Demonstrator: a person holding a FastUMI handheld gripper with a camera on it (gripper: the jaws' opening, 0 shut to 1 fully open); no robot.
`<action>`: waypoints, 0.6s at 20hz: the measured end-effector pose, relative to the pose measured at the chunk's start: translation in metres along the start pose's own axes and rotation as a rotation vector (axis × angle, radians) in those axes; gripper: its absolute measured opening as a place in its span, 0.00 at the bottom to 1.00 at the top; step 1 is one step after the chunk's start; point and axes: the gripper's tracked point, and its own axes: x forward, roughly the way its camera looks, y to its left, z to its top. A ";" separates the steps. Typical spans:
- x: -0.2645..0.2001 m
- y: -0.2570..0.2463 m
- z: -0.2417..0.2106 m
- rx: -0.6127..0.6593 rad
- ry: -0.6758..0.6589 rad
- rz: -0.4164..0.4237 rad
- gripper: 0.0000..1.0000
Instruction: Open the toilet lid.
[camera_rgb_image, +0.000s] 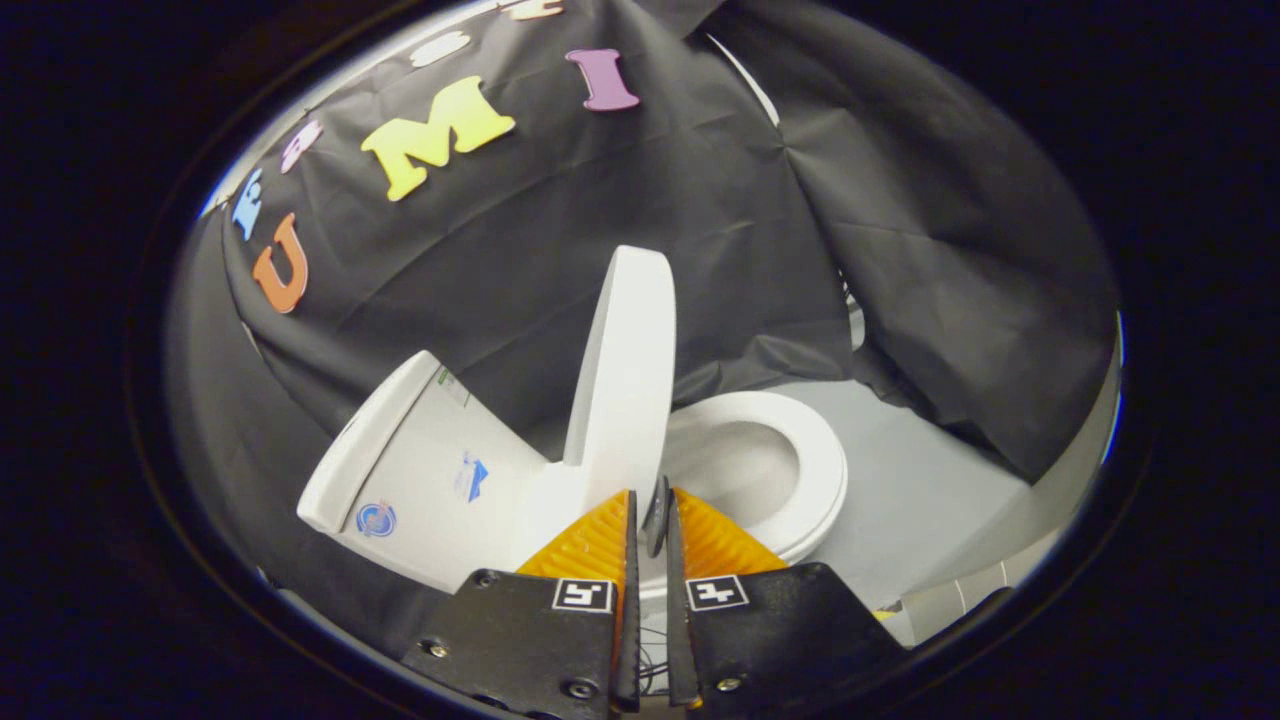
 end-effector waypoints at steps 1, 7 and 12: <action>-0.001 0.004 0.000 -0.016 -0.005 -0.002 0.14; -0.010 0.035 0.002 -0.081 -0.039 0.003 0.14; -0.015 0.067 0.001 -0.175 -0.060 0.026 0.14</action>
